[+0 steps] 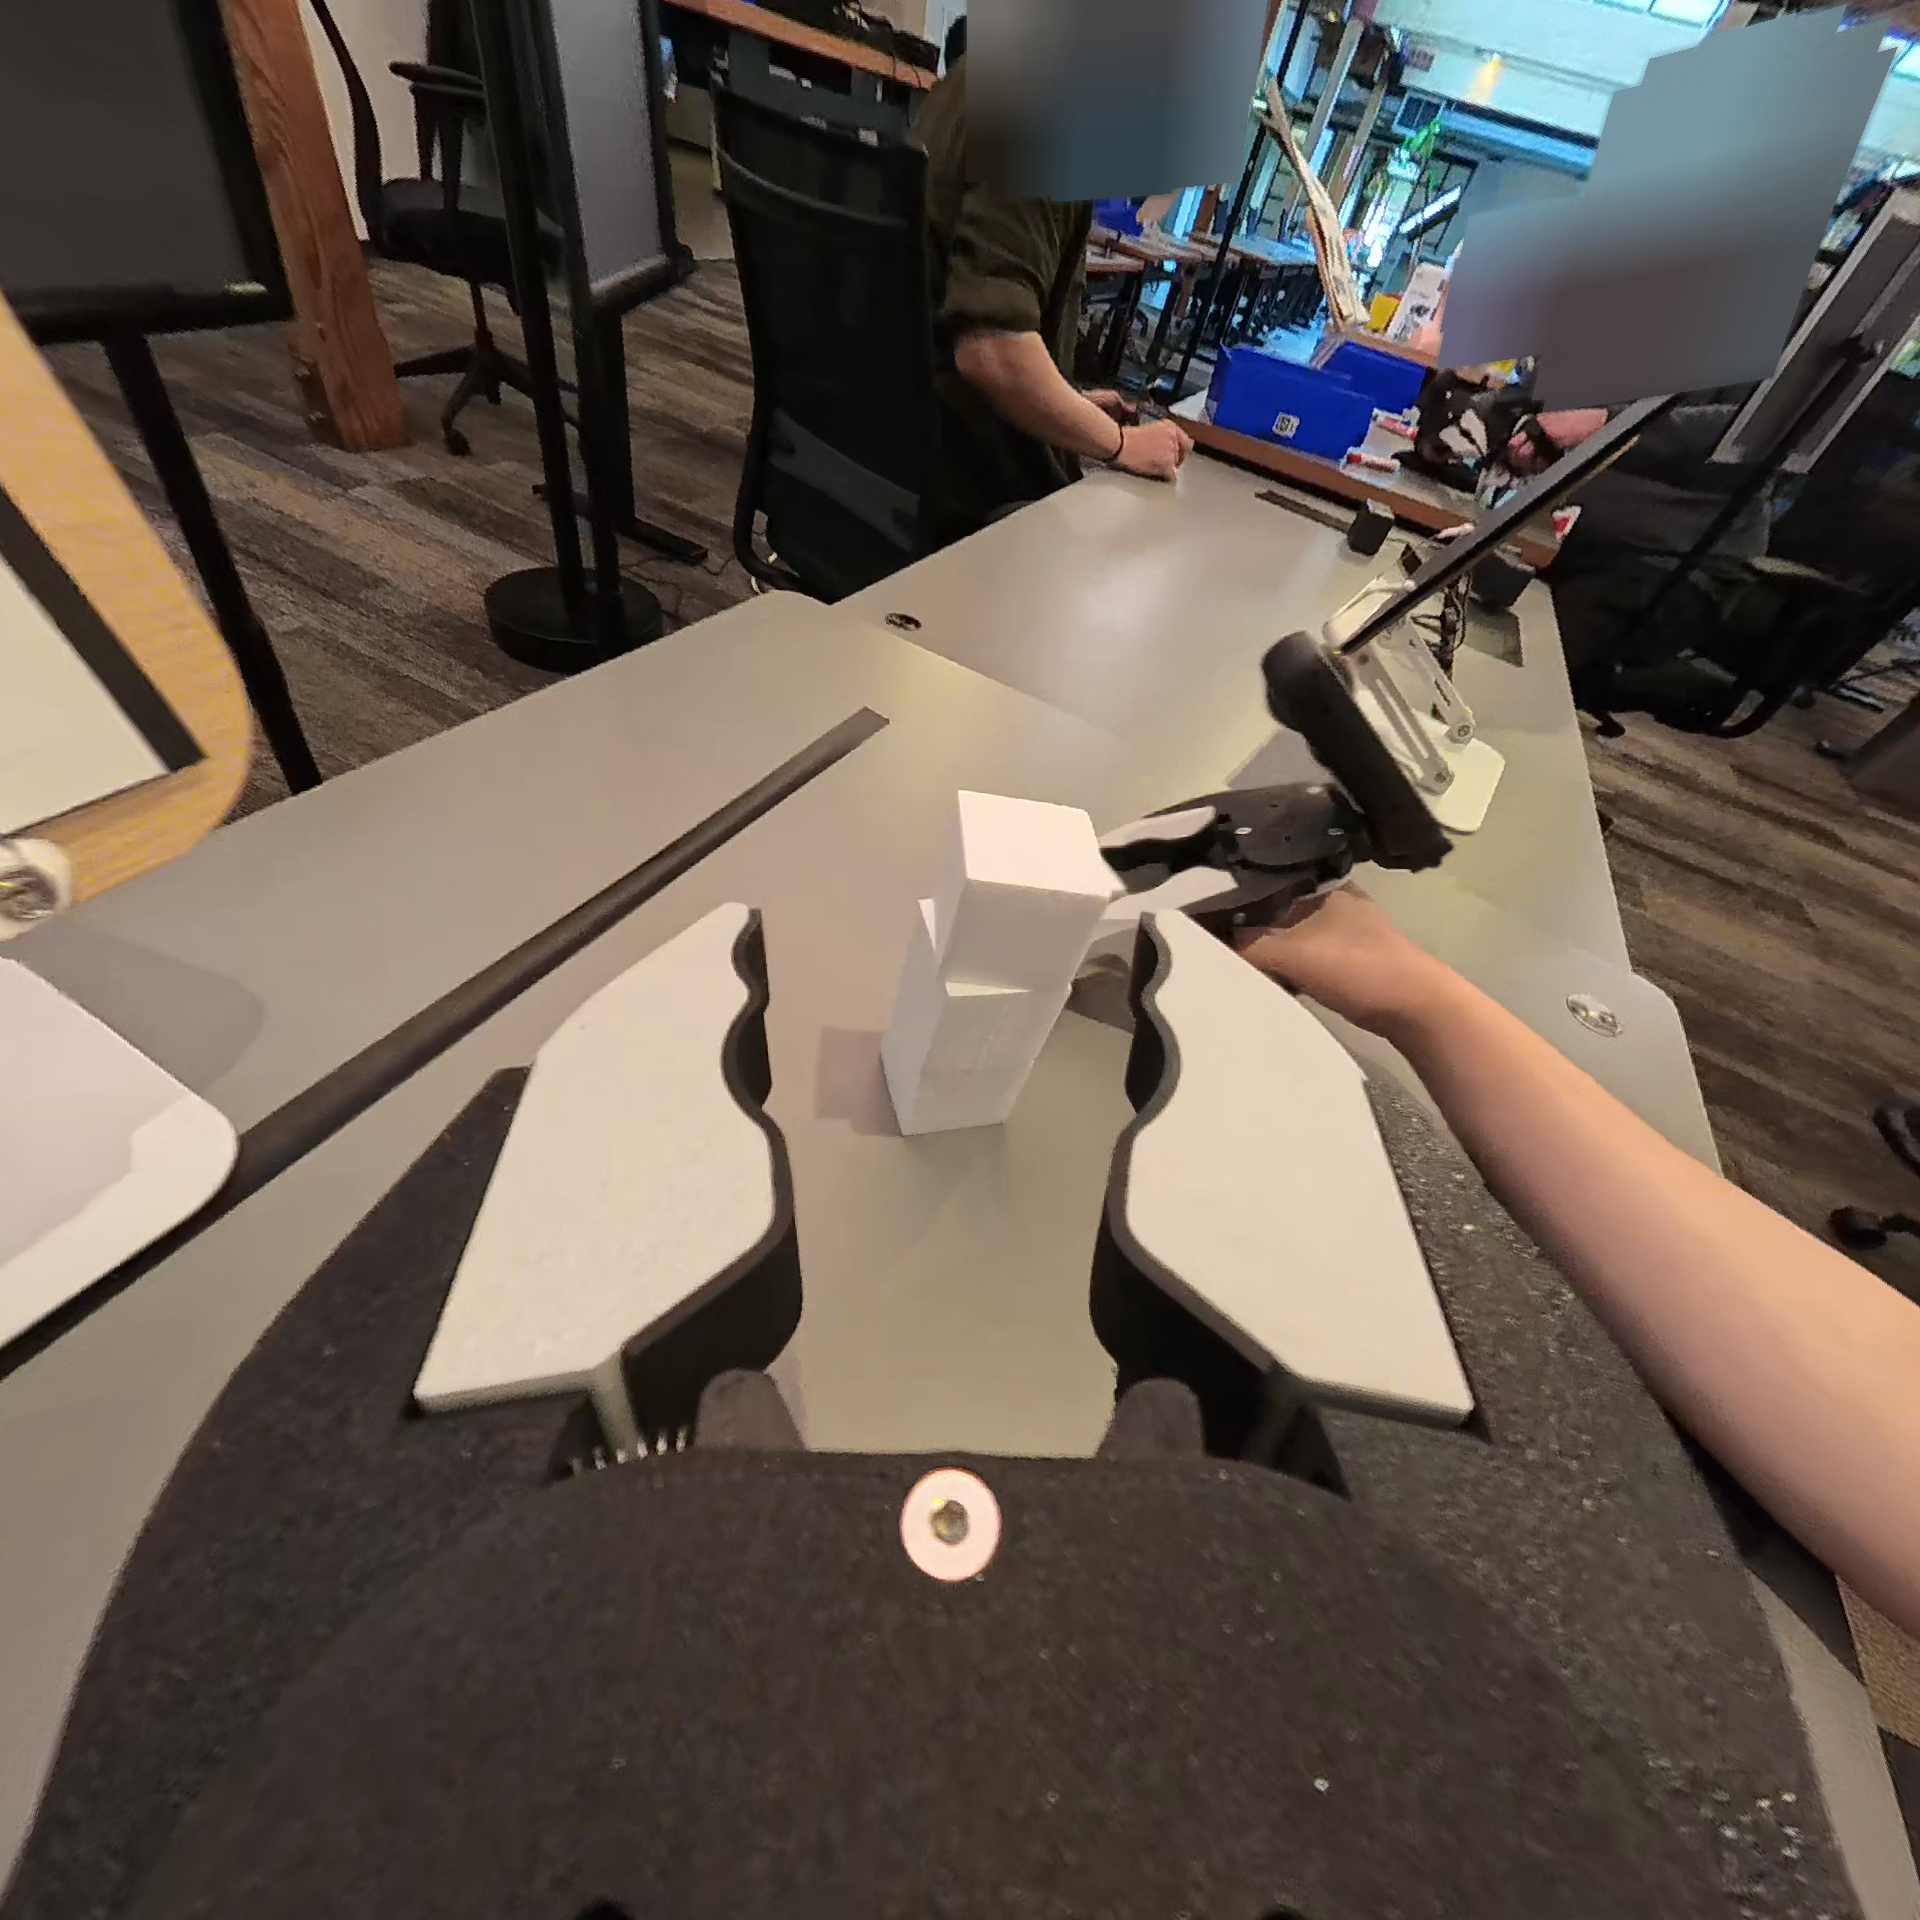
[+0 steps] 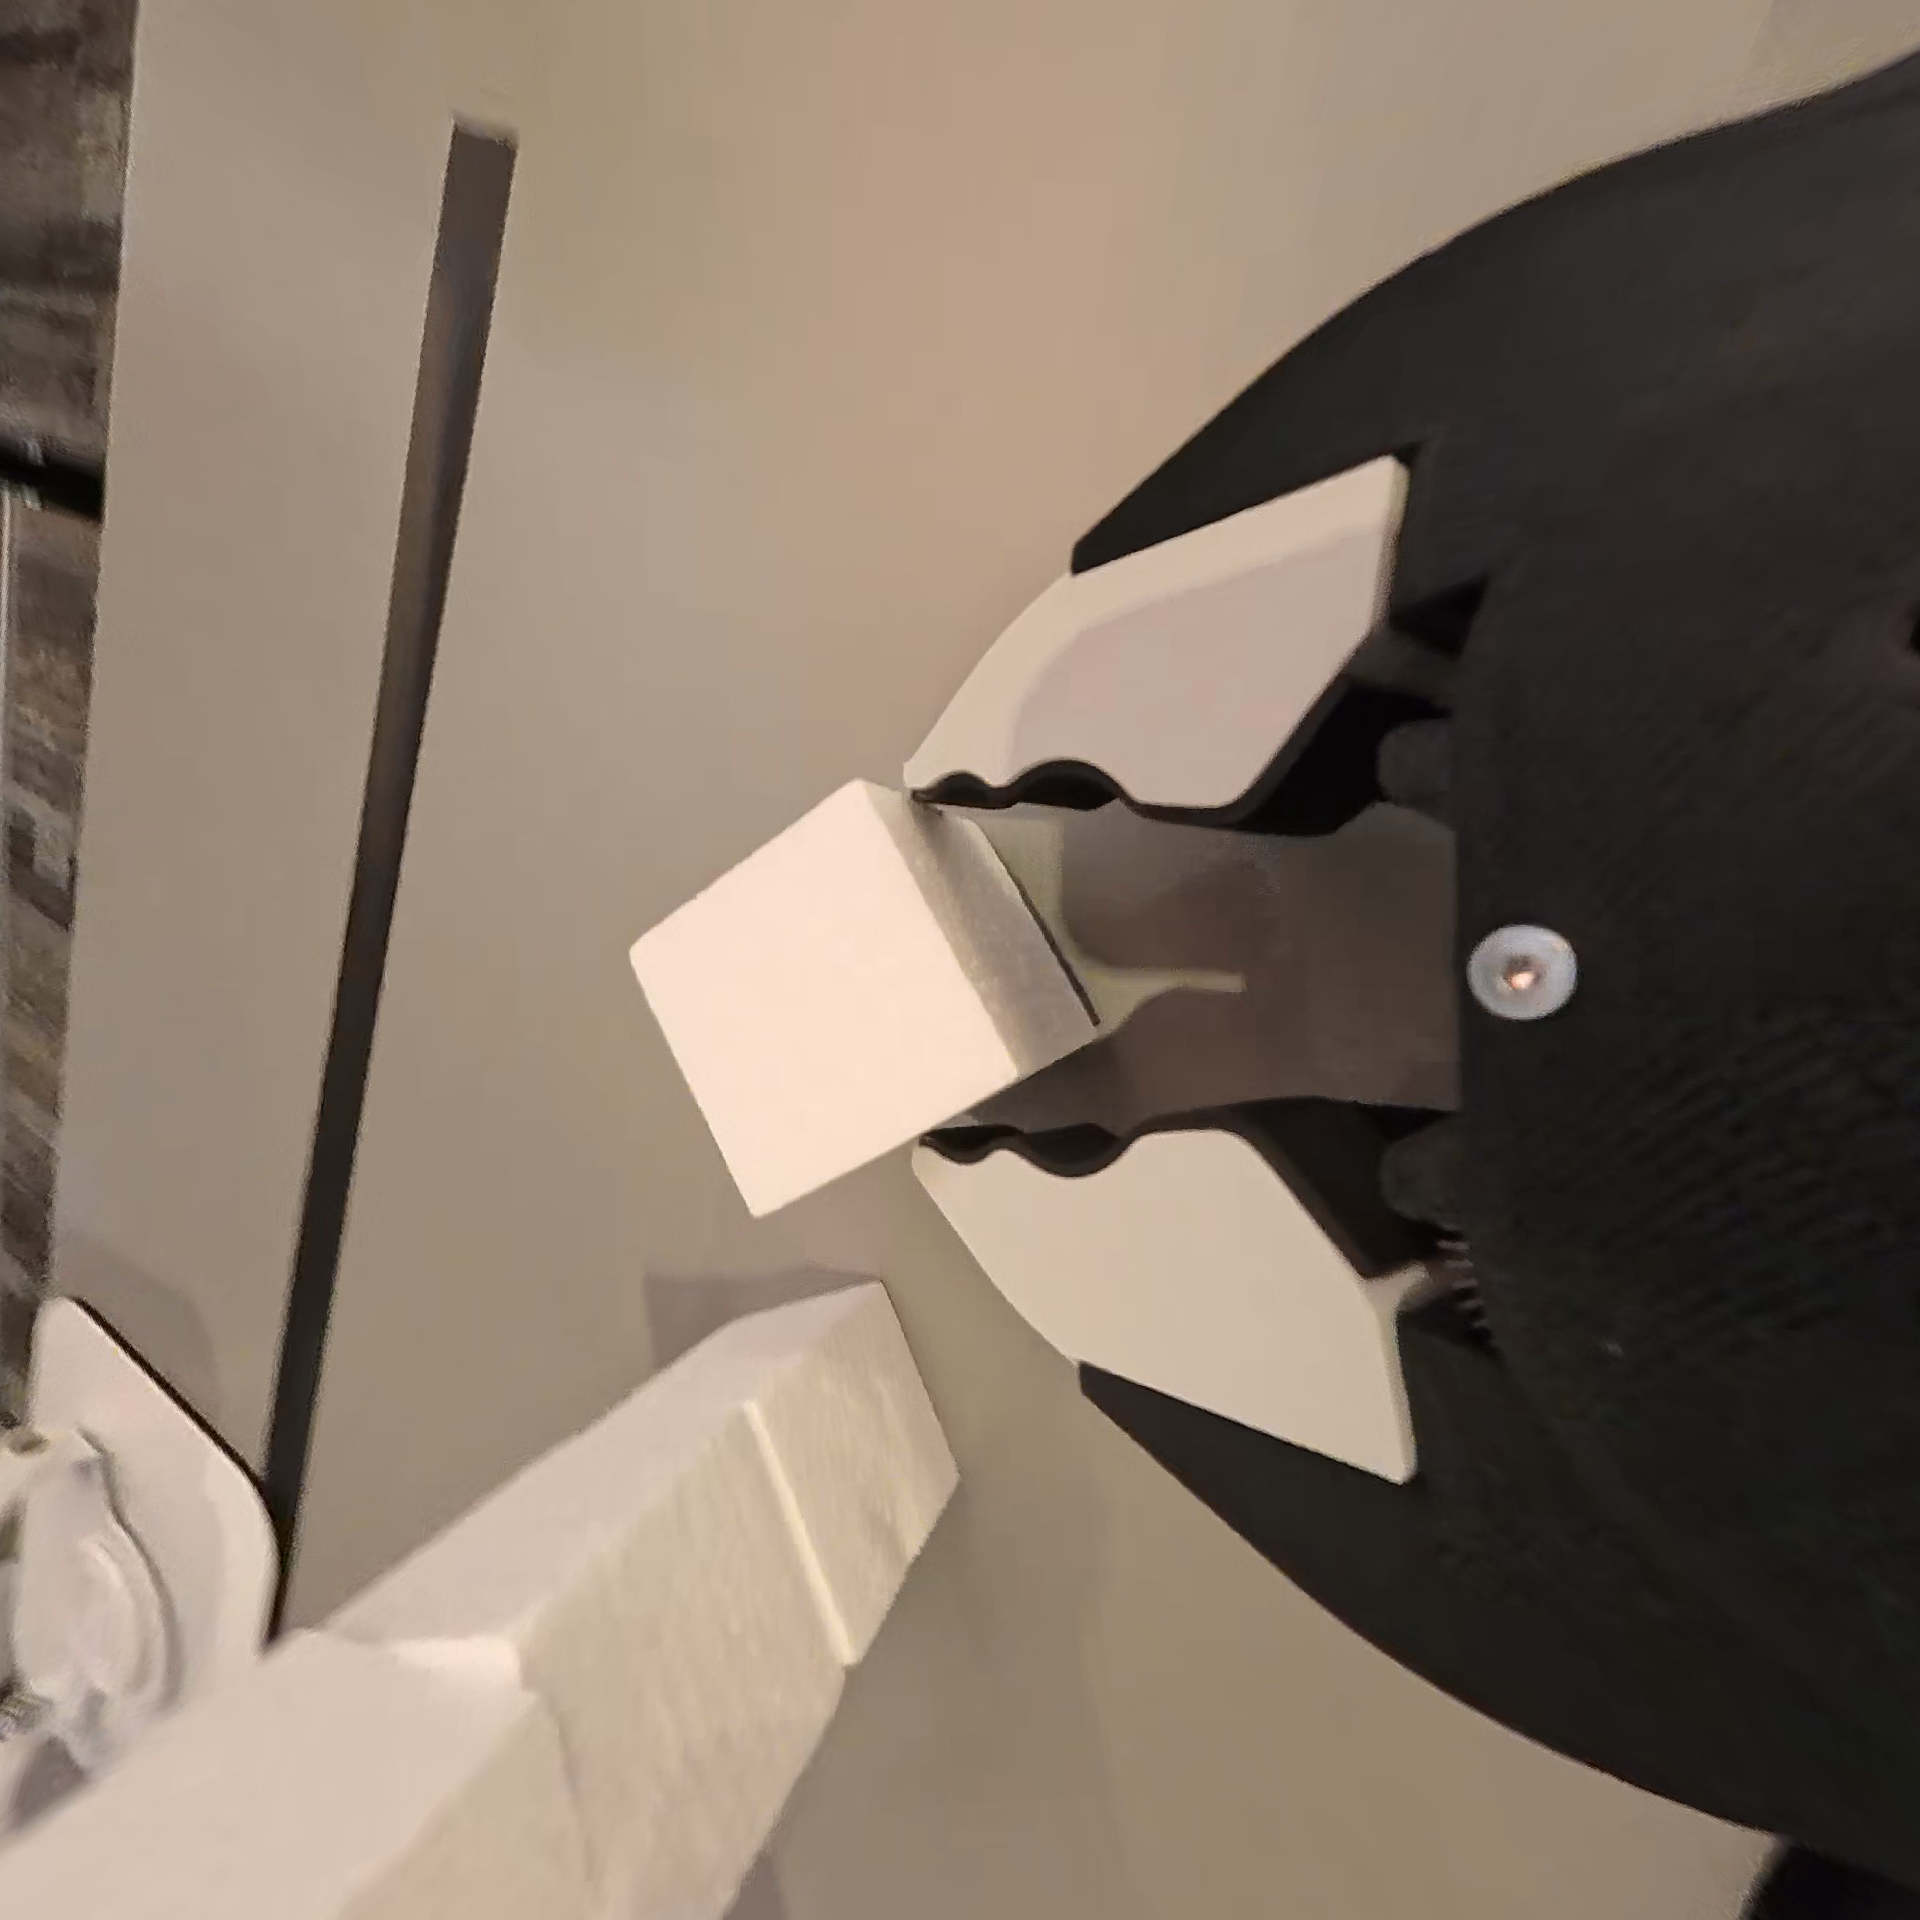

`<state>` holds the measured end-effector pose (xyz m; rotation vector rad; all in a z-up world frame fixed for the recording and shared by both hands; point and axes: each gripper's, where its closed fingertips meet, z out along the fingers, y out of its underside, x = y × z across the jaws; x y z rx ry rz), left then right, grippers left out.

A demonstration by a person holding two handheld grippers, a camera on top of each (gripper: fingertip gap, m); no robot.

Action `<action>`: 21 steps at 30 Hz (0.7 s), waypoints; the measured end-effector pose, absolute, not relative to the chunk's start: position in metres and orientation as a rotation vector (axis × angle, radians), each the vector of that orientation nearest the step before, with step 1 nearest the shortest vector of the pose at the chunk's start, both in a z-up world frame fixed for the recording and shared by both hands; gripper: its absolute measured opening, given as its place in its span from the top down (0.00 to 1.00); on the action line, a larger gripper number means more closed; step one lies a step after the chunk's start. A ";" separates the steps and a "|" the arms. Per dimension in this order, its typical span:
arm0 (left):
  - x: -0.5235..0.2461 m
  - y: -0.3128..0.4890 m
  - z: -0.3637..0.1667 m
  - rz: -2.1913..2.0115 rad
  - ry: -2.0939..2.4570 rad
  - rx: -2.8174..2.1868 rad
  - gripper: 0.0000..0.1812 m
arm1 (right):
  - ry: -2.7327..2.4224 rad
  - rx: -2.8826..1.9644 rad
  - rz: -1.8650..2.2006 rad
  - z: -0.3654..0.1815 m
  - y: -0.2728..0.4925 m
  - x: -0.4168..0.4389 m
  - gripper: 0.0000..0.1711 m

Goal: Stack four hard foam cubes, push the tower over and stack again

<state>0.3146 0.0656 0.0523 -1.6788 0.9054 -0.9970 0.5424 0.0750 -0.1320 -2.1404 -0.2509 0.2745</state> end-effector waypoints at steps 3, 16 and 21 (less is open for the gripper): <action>0.297 0.072 0.059 -0.973 0.860 -1.681 0.63 | -0.103 -2.053 0.232 -0.098 0.067 0.558 0.65; 0.258 0.101 0.064 -0.779 0.768 -1.702 0.64 | 0.028 -1.831 0.313 0.054 0.042 0.467 0.65; 0.258 0.099 0.064 -0.778 0.773 -1.703 0.64 | 0.003 -1.946 0.143 0.046 0.057 0.445 0.65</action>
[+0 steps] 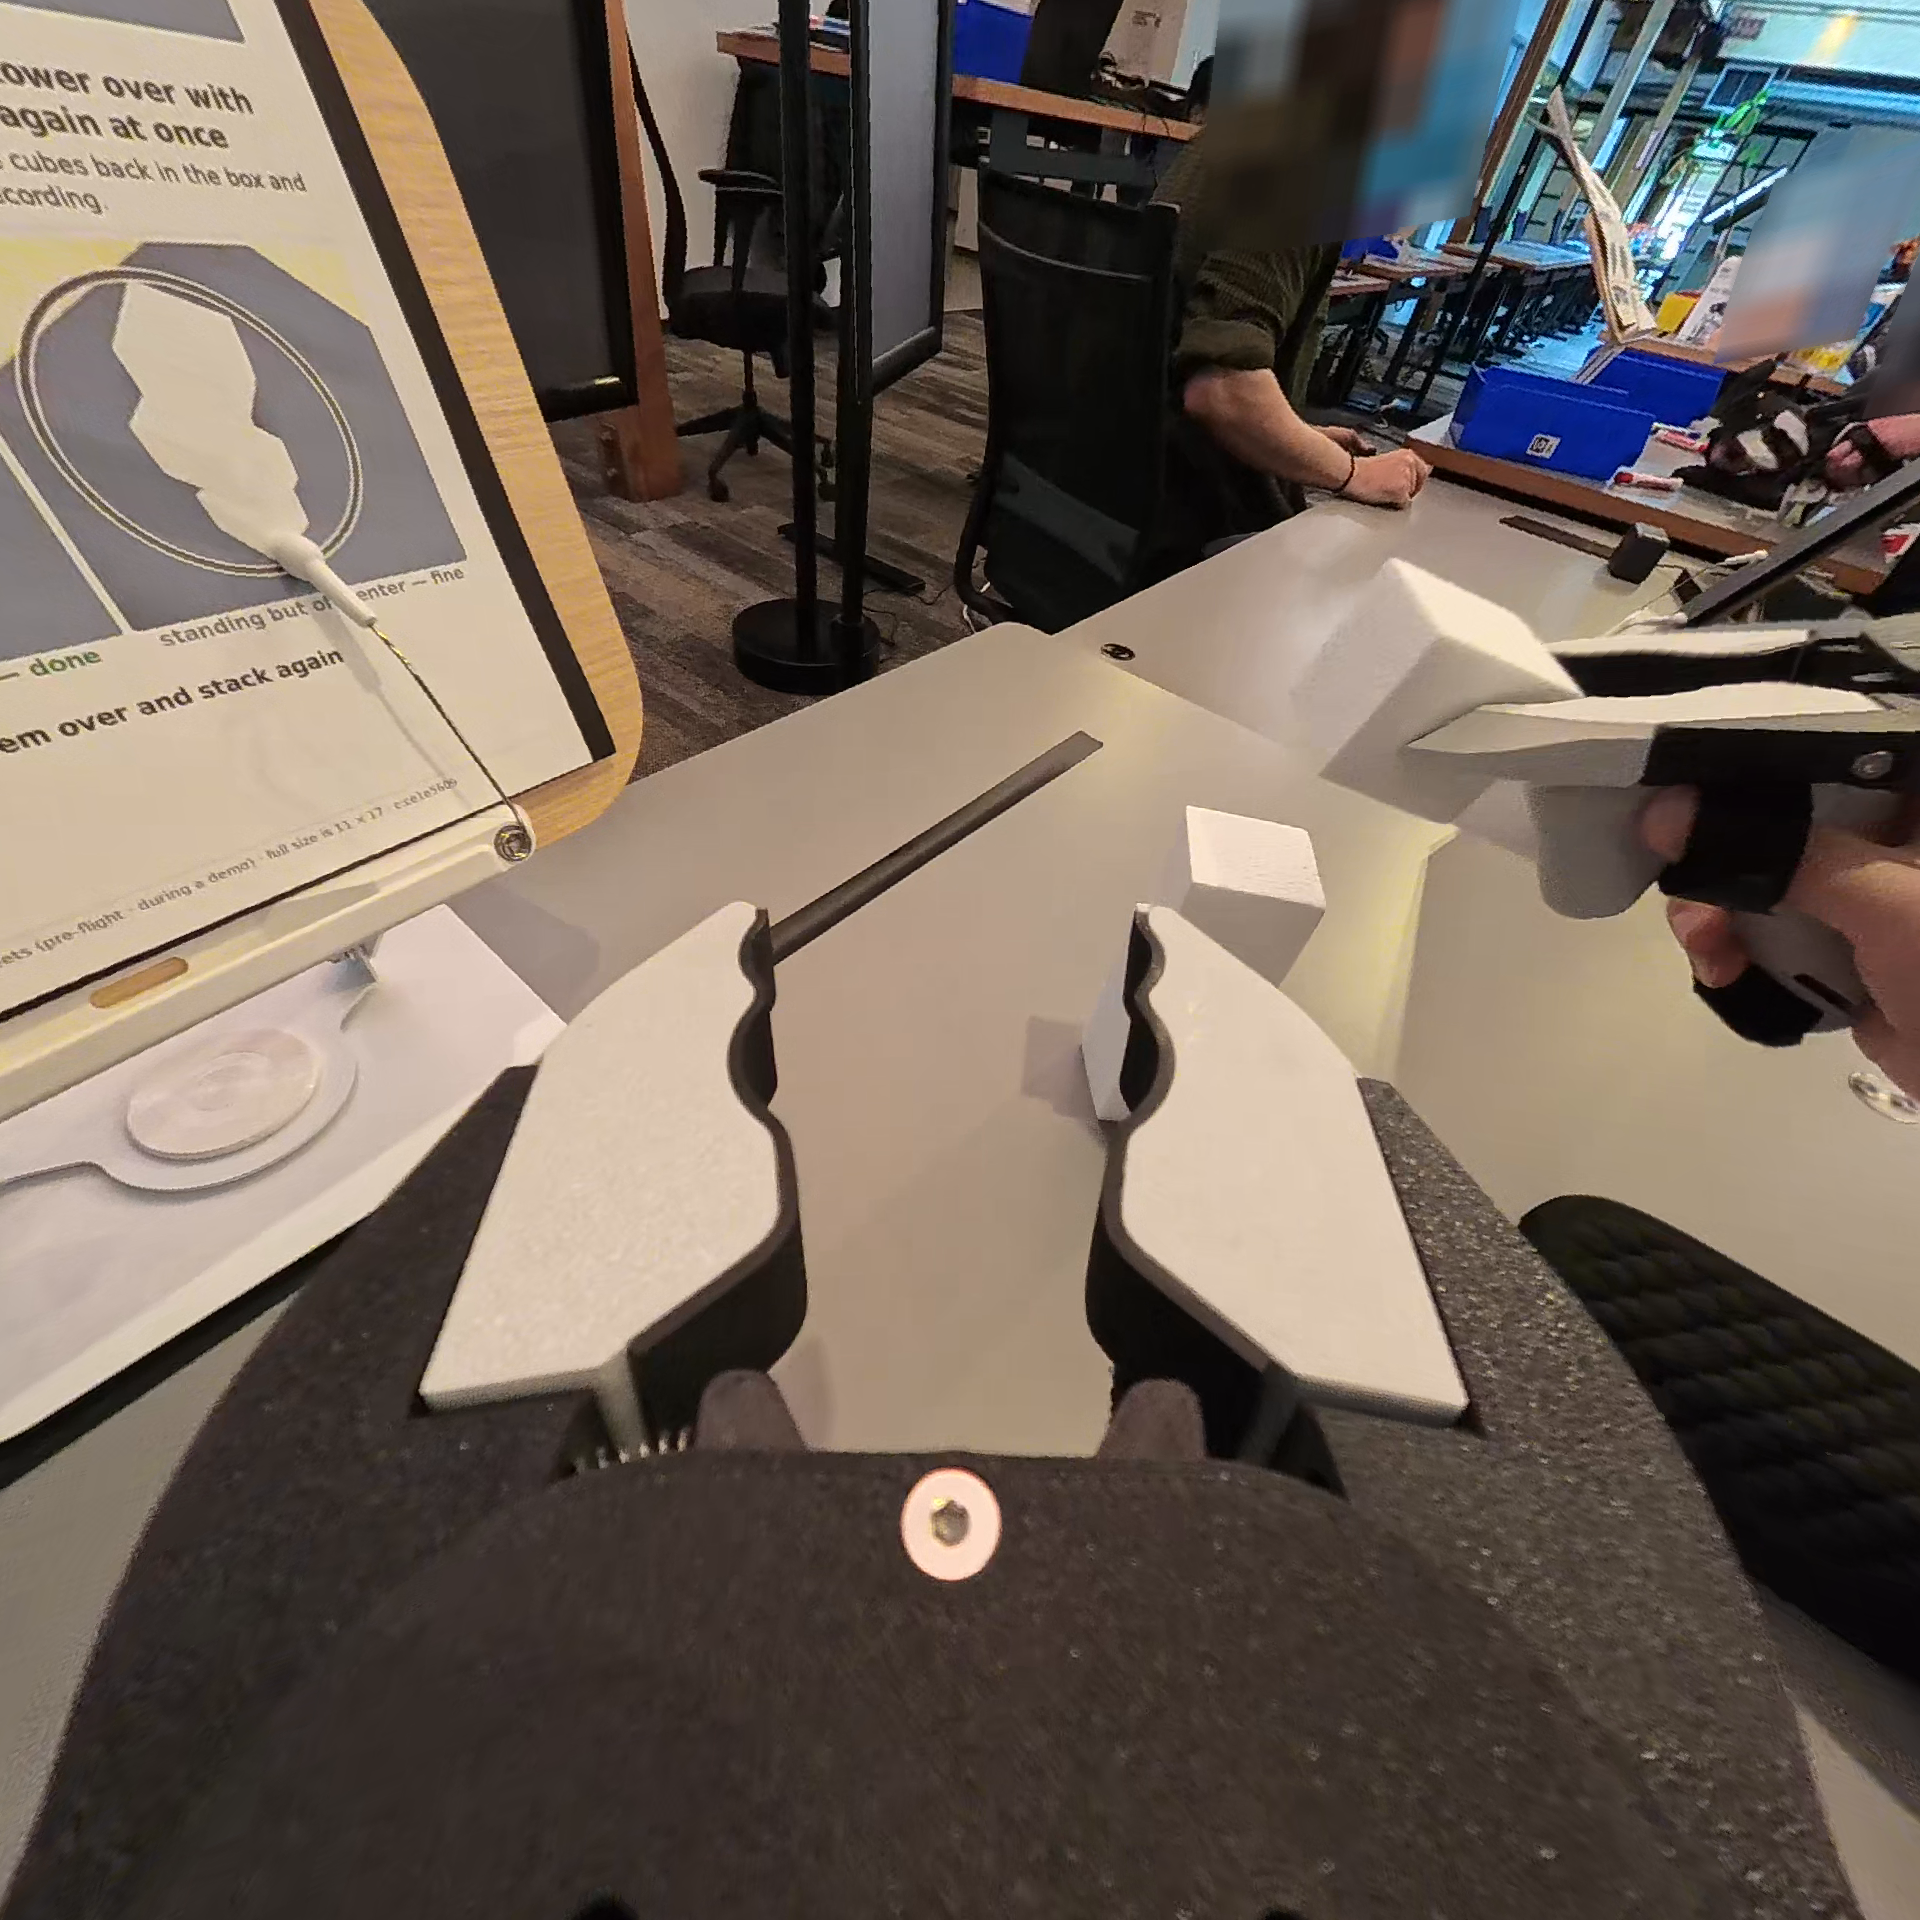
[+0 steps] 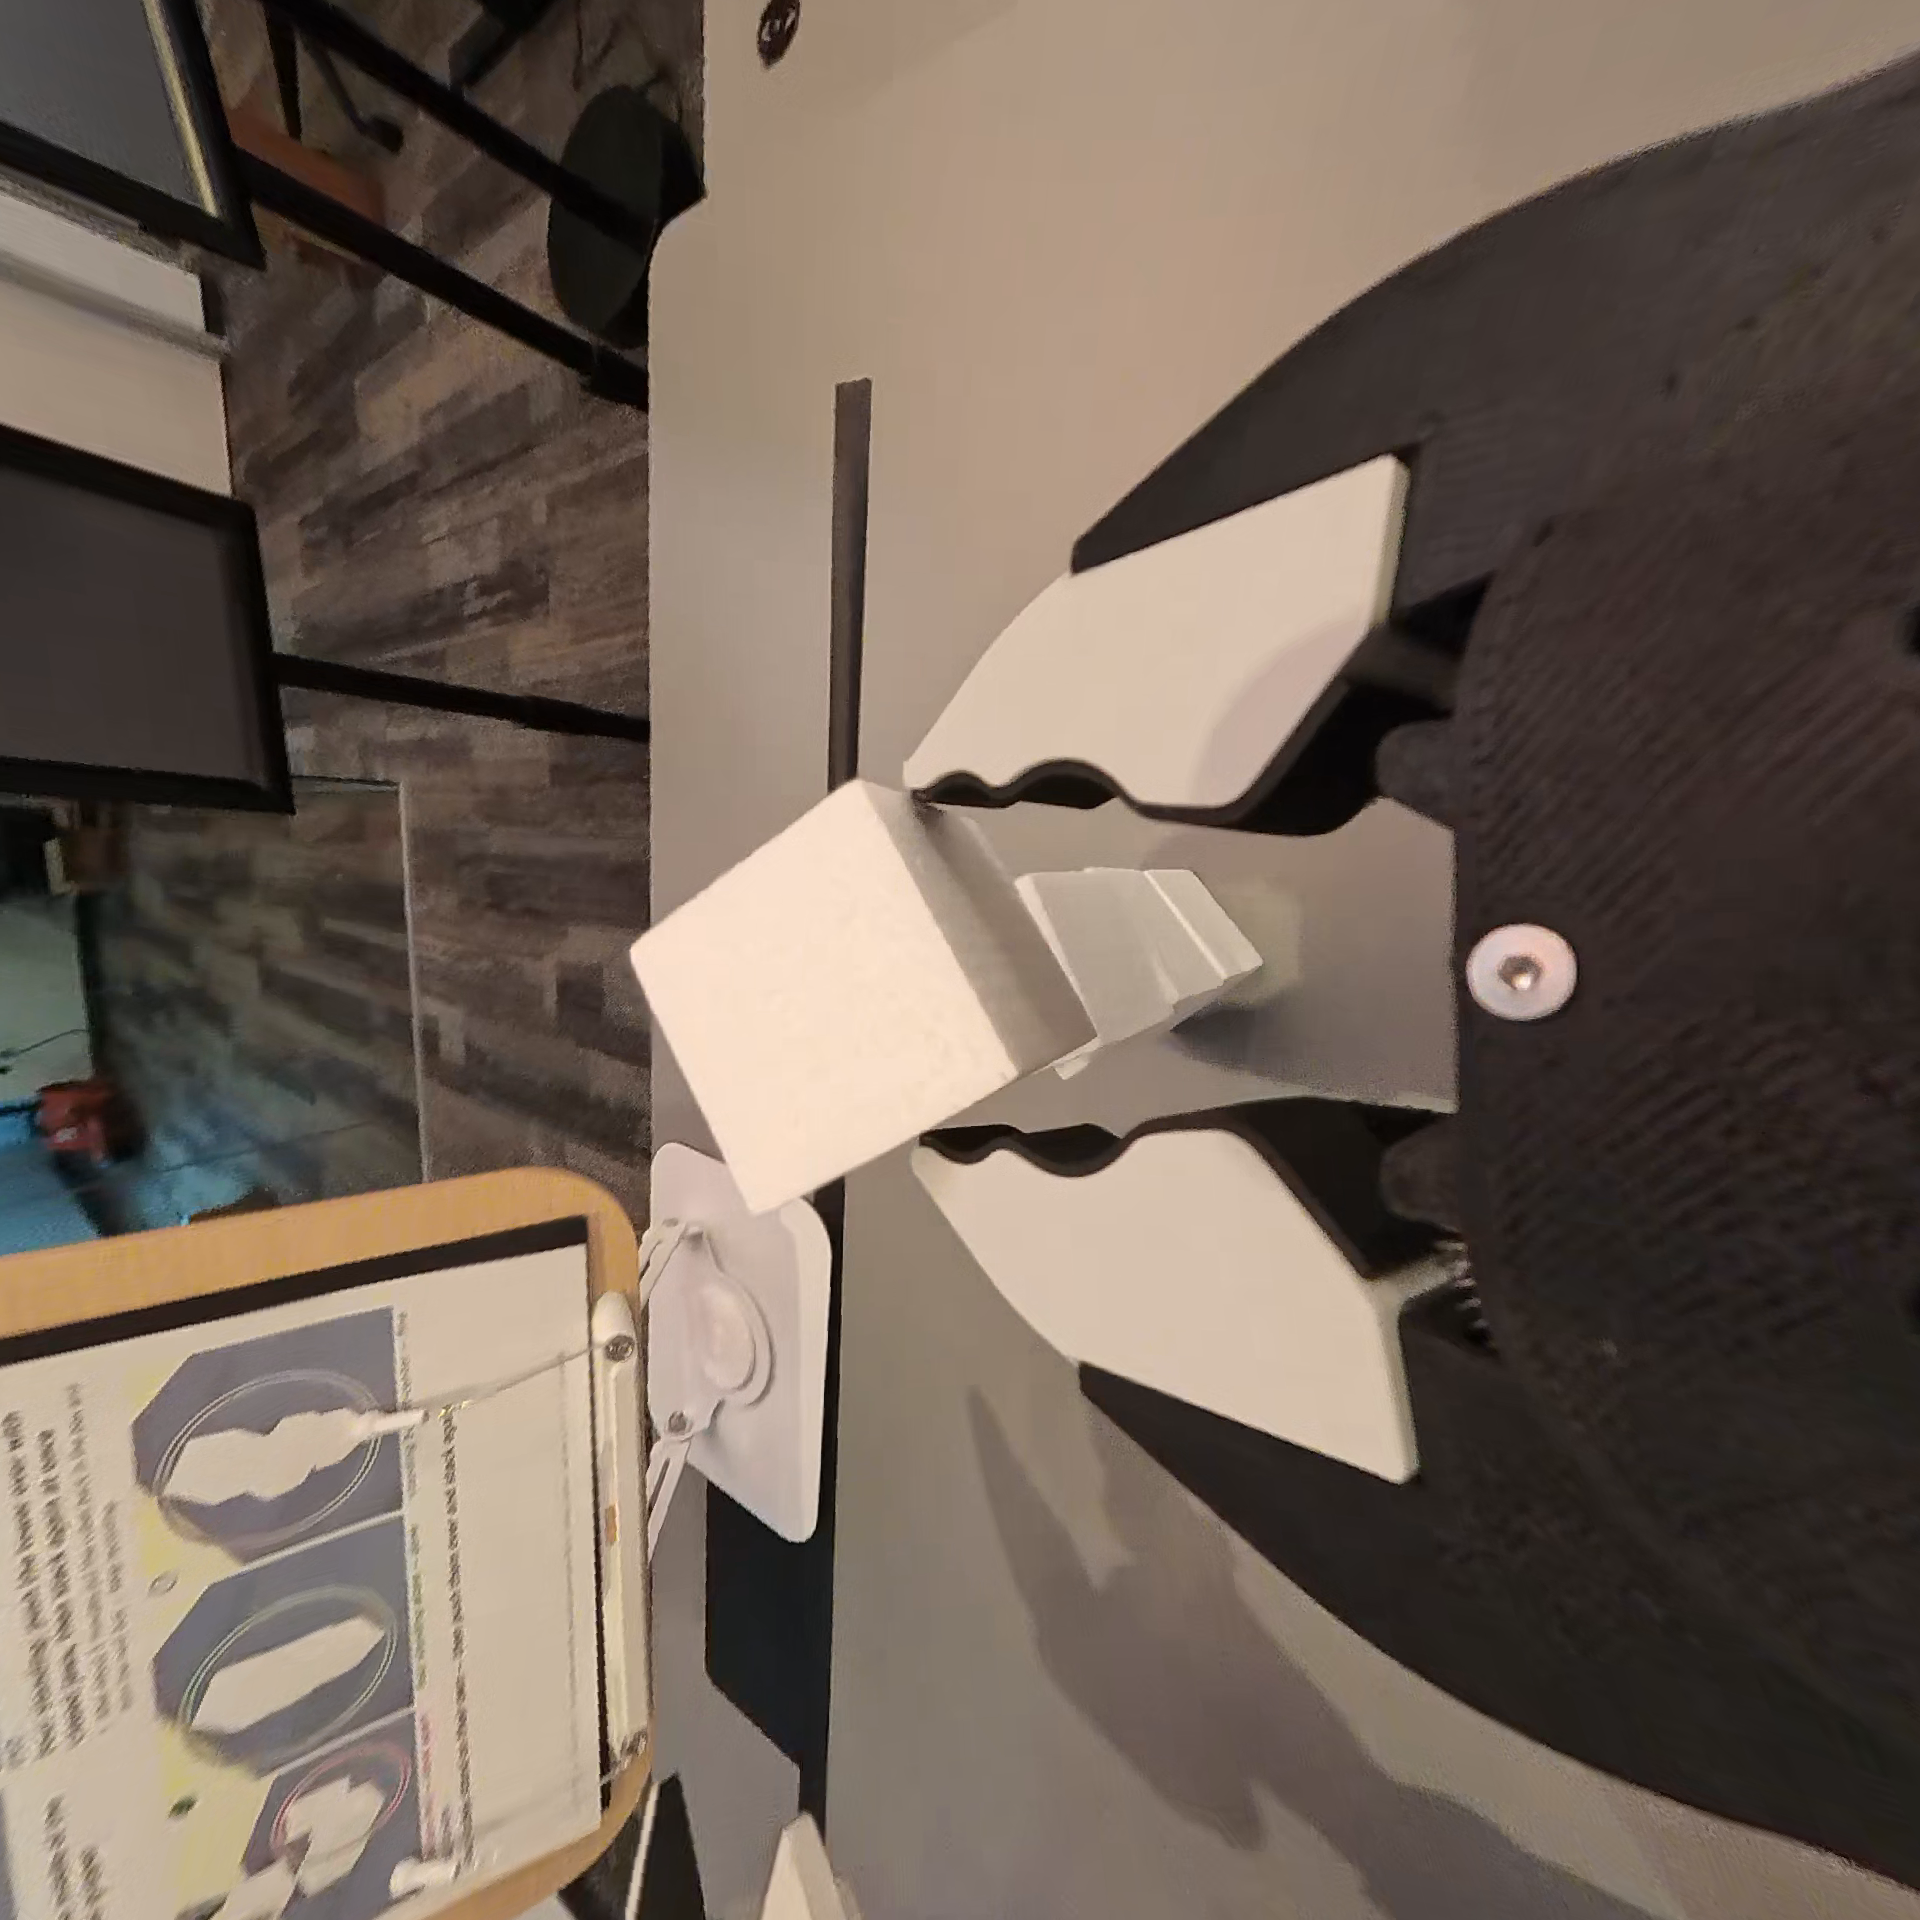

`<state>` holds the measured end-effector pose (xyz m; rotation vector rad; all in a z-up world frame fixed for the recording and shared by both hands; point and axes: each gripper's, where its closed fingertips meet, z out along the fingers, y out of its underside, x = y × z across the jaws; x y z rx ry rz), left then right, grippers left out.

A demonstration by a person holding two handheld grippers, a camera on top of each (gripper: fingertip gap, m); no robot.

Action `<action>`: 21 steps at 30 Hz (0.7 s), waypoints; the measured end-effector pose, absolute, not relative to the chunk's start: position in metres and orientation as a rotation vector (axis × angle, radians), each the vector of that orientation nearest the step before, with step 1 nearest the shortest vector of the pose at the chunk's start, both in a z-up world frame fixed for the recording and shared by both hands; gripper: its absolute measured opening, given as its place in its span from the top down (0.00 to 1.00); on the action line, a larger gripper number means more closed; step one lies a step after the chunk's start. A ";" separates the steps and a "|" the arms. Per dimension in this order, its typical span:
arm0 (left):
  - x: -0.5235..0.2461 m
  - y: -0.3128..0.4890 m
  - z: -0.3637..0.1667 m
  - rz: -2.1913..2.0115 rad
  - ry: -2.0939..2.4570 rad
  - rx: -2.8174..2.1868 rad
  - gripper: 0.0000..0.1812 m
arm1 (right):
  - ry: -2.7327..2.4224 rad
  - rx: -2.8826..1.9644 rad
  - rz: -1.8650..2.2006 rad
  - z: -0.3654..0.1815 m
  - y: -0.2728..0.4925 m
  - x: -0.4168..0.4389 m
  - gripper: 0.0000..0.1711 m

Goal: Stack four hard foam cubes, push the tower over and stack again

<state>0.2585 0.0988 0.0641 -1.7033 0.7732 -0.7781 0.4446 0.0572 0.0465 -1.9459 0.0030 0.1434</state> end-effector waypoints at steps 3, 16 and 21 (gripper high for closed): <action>0.258 0.099 0.065 -0.784 0.770 -1.703 0.65 | 0.027 -1.969 0.172 0.040 0.066 0.436 0.65; 0.252 0.104 0.066 -0.820 0.736 -1.705 0.65 | 0.004 -2.099 0.060 0.010 0.077 0.436 0.65; 0.254 0.102 0.065 -0.819 0.753 -1.705 0.65 | -0.008 -2.121 0.041 0.005 0.078 0.434 0.65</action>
